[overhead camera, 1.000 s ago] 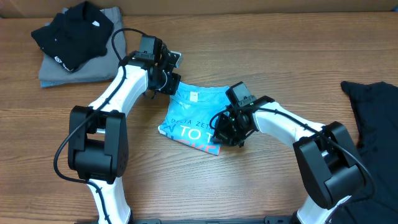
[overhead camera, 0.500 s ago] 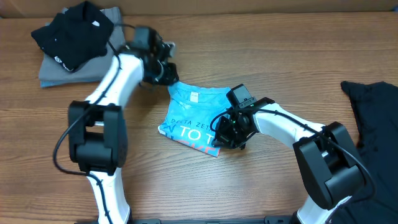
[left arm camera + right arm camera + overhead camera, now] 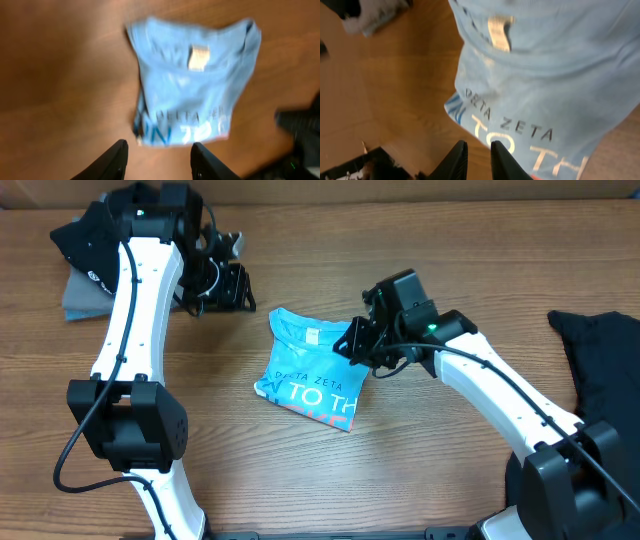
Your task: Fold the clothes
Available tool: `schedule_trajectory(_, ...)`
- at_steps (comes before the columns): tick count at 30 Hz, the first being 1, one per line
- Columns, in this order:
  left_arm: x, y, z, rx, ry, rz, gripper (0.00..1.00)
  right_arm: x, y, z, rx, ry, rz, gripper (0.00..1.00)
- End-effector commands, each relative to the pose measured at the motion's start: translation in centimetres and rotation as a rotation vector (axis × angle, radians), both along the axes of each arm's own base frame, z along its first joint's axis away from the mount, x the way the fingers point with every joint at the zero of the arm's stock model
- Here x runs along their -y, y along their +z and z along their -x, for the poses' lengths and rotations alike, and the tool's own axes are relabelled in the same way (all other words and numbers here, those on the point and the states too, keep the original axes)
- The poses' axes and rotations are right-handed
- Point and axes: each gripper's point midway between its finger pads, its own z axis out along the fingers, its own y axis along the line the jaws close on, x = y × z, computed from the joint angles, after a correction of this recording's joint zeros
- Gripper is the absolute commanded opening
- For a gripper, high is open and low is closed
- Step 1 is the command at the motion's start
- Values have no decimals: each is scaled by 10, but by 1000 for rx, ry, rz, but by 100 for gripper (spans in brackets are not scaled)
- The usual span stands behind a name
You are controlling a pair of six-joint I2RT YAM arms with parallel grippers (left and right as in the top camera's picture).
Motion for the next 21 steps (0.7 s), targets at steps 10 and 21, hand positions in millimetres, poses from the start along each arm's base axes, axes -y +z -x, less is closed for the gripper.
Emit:
schedule_trajectory(10, 16, 0, 60, -209, -89, 10, 38, 20, -37, -36, -20, -85, 28, 22)
schedule_trajectory(21, 61, -79, 98, -449, 43, 153, 37, 21, -87, -34, -165, -149, 57, 24)
